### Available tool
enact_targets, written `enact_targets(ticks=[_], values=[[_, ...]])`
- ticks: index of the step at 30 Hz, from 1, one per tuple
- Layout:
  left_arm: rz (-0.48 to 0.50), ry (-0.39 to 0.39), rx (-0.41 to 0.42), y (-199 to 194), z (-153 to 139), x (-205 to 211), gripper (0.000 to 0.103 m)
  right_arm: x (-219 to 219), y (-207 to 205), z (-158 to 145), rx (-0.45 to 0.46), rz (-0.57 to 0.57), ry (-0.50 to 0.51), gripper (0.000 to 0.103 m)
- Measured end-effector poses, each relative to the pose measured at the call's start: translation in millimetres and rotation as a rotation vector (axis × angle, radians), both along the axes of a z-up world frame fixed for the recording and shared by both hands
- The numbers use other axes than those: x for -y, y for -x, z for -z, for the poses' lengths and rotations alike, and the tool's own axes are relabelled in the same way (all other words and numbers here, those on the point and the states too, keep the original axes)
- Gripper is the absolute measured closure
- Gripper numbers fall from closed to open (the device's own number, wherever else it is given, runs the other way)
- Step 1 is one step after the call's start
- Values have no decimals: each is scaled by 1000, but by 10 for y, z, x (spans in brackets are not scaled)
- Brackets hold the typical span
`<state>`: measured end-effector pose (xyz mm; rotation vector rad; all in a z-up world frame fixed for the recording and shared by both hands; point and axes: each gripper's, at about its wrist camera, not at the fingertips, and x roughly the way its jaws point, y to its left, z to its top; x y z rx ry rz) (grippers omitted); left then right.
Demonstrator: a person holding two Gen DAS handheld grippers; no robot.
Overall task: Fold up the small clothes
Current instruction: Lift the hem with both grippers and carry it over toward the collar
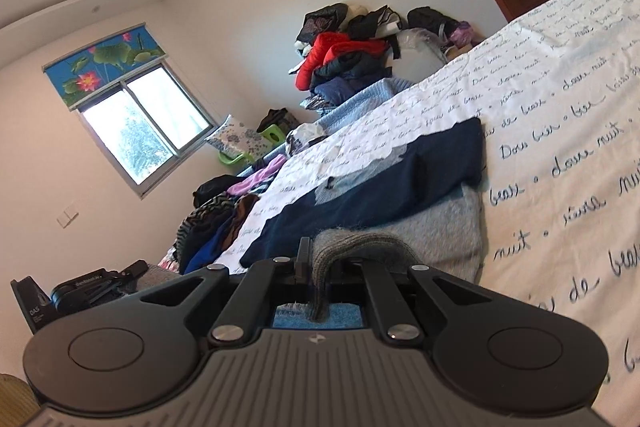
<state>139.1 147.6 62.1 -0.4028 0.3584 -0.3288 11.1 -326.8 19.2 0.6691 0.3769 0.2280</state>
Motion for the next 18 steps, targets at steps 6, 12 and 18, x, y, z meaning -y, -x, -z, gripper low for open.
enact_targets(ticks=[6,12,18], values=[[-35,-29,17,-263,-18,118,97,76,-259,-74,29,22,49,97],[-56,-67,22,-544,-53,240,97,134,-544,-124,47,43,92,97],[-66,-103,55,-835,-153,394,97,207,-832,-157,56,64,127,97]])
